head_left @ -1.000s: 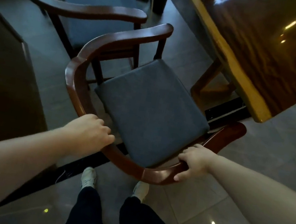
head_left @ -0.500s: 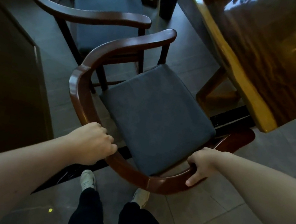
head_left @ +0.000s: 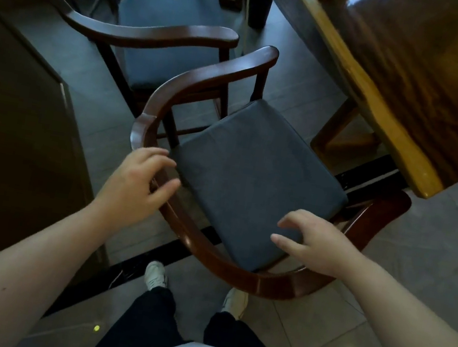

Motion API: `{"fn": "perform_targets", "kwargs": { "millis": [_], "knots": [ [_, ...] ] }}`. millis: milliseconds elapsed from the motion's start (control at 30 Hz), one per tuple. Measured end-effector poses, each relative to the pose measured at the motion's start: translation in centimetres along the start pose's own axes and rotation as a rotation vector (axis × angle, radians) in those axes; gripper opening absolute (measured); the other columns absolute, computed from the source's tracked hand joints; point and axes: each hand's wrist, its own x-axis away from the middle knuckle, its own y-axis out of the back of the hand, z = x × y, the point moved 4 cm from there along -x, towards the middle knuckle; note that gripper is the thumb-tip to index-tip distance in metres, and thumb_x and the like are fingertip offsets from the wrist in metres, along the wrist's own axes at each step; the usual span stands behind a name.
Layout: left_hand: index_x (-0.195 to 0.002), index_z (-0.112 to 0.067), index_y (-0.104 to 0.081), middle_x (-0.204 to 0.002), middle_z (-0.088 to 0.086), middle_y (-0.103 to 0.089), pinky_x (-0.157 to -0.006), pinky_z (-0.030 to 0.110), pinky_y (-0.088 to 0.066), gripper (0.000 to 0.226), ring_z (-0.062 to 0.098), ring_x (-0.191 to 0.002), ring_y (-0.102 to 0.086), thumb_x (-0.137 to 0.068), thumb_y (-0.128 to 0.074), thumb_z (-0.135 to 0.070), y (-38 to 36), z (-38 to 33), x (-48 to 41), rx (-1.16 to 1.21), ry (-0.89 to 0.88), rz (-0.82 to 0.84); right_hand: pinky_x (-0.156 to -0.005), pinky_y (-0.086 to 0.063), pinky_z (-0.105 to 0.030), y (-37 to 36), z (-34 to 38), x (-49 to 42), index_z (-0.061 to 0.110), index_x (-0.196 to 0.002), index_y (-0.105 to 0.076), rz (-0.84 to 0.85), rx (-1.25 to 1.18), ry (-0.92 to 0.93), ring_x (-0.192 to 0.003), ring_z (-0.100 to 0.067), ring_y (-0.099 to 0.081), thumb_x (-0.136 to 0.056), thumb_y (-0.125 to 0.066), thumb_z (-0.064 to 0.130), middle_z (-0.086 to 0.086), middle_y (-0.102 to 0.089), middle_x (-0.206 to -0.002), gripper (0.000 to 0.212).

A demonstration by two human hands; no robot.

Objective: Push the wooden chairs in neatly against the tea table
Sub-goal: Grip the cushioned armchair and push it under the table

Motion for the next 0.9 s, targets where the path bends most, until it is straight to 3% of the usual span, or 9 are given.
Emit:
{"fn": "perform_targets", "kwargs": {
  "millis": [100, 167, 233, 300, 367, 467, 567, 633, 900],
  "knots": [
    [-0.115, -0.025, -0.054, -0.124, 0.004, -0.052, -0.088, 0.035, -0.047, 0.027, 0.015, -0.112, -0.051, -0.091, -0.057, -0.036, 1.5, 3.4, -0.8, 0.31, 0.261, -0.236, -0.092, -0.049, -0.036, -0.9, 6.7, -0.9, 0.029, -0.119, -0.059, -0.099, -0.103, 0.084, -0.107, -0.007, -0.055, -0.084, -0.049, 0.072, 0.012, -0.058, -0.114, 0.056],
    [-0.113, -0.026, -0.053, -0.115, 0.004, -0.057, -0.083, 0.036, -0.05, 0.025, 0.016, -0.102, -0.057, -0.094, -0.051, -0.041, 1.2, 6.4, -1.3, 0.619, 0.563, -0.381, -0.093, -0.049, -0.035, -2.1, 10.8, -1.9, 0.029, -0.125, -0.056, -0.117, -0.135, 0.125, -0.111, -0.007, -0.053, -0.08, -0.045, 0.078, 0.011, -0.057, -0.121, 0.067],
    [-0.116, -0.022, -0.052, -0.116, 0.011, -0.059, -0.091, 0.05, -0.049, 0.031, 0.025, -0.103, -0.059, -0.096, -0.045, -0.044, -0.4, 9.5, -2.3, 0.891, 0.915, -0.341, -0.097, -0.047, -0.036, -3.5, 14.3, -3.9, 0.028, -0.137, -0.047, -0.105, -0.16, 0.126, -0.119, -0.009, -0.049, -0.078, -0.045, 0.08, 0.009, -0.052, -0.133, 0.079],
    [-0.112, -0.017, -0.057, -0.108, 0.014, -0.063, -0.088, 0.049, -0.05, 0.037, 0.028, -0.096, -0.062, -0.096, -0.043, -0.047, -2.5, 11.2, -3.3, 1.104, 1.115, -0.169, -0.1, -0.045, -0.038, -4.9, 16.7, -6.0, 0.028, -0.147, -0.032, -0.046, -0.183, 0.096, -0.127, -0.012, -0.042, -0.076, -0.049, 0.081, 0.007, -0.042, -0.143, 0.09],
    [-0.1, -0.011, -0.061, -0.094, 0.013, -0.063, -0.079, 0.042, -0.05, 0.048, 0.027, -0.084, -0.061, -0.094, -0.043, -0.054, -4.1, 11.5, -4.6, 1.334, 1.179, 0.012, -0.102, -0.043, -0.039, -5.8, 18.2, -7.8, 0.028, -0.152, -0.02, -0.003, -0.193, 0.044, -0.132, -0.014, -0.037, -0.077, -0.052, 0.08, 0.005, -0.035, -0.15, 0.097],
    [-0.114, -0.002, -0.055, -0.106, 0.021, -0.059, -0.095, 0.051, -0.043, 0.07, 0.038, -0.099, -0.057, -0.087, -0.04, -0.066, -5.5, 11.3, -6.9, 1.621, 1.216, 0.141, -0.106, -0.04, -0.04, -6.8, 19.5, -9.7, 0.024, -0.155, -0.017, 0.022, -0.177, -0.028, -0.137, -0.019, -0.033, -0.082, -0.058, 0.067, 0.001, -0.031, -0.155, 0.094],
    [-0.113, -0.005, -0.057, -0.096, 0.016, -0.059, -0.085, 0.047, -0.046, 0.073, 0.034, -0.087, -0.057, -0.083, -0.038, -0.07, -6.0, 12.0, -8.0, 1.609, 1.313, 0.173, -0.11, -0.035, -0.037, -7.7, 20.2, -10.3, 0.018, -0.156, -0.019, 0.024, -0.211, -0.106, -0.137, -0.024, -0.036, -0.09, -0.061, 0.03, -0.005, -0.034, -0.157, 0.079],
    [-0.112, -0.006, -0.059, -0.091, 0.015, -0.059, -0.081, 0.045, -0.047, 0.075, 0.032, -0.083, -0.057, -0.081, -0.04, -0.071, -6.4, 12.5, -8.3, 1.599, 1.337, 0.195, -0.109, -0.031, -0.032, -7.9, 20.4, -10.3, 0.017, -0.156, -0.017, 0.018, -0.201, -0.127, -0.138, -0.024, -0.036, -0.091, -0.058, 0.017, -0.006, -0.033, -0.158, 0.076],
    [-0.1, -0.004, -0.059, -0.089, 0.016, -0.059, -0.076, 0.046, -0.048, 0.071, 0.034, -0.083, -0.059, -0.079, -0.047, -0.07, -6.1, 13.5, -12.5, 1.563, 1.28, 0.287, -0.09, -0.045, -0.034, -4.8, 21.4, -12.0, 0.017, -0.15, -0.029, -0.075, -0.187, -0.161, -0.117, -0.03, -0.057, -0.091, -0.058, 0.007, -0.01, -0.054, -0.14, 0.066]
  ]
}}
